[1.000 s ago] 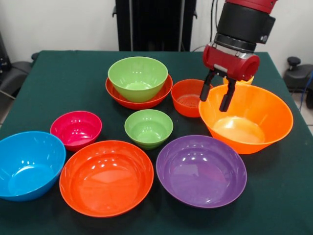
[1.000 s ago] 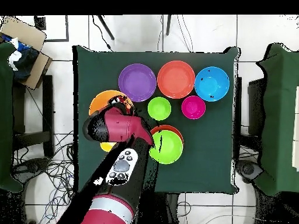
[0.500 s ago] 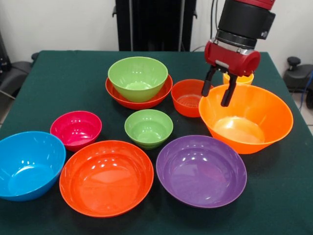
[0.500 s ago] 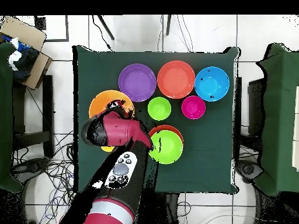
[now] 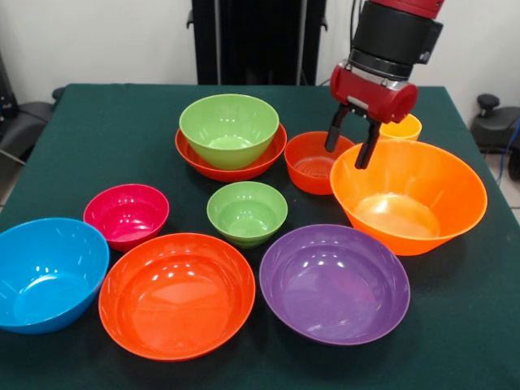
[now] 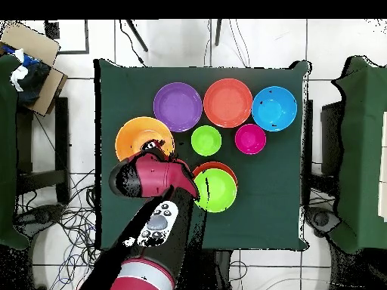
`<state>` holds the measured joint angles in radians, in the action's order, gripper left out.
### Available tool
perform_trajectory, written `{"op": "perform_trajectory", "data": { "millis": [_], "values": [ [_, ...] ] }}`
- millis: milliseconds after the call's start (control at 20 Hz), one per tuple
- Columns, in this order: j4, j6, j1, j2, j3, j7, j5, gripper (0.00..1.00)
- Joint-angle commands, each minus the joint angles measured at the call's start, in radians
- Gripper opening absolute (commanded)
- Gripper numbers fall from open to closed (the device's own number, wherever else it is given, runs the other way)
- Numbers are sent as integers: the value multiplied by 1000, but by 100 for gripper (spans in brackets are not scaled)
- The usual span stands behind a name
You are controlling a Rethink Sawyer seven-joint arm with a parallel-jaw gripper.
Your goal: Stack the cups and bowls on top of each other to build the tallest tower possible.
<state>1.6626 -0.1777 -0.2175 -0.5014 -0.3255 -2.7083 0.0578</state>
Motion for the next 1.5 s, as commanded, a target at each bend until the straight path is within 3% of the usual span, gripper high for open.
{"op": "perform_trajectory", "data": {
  "millis": [50,600,1000,1500],
  "values": [
    [37,-20,16,35,110,28,-77,100],
    [-23,21,-3,97,107,9,-65,100],
    [-76,115,-36,219,54,-28,-51,100],
    [-65,125,-40,218,55,-16,-45,100]
  ]
}}
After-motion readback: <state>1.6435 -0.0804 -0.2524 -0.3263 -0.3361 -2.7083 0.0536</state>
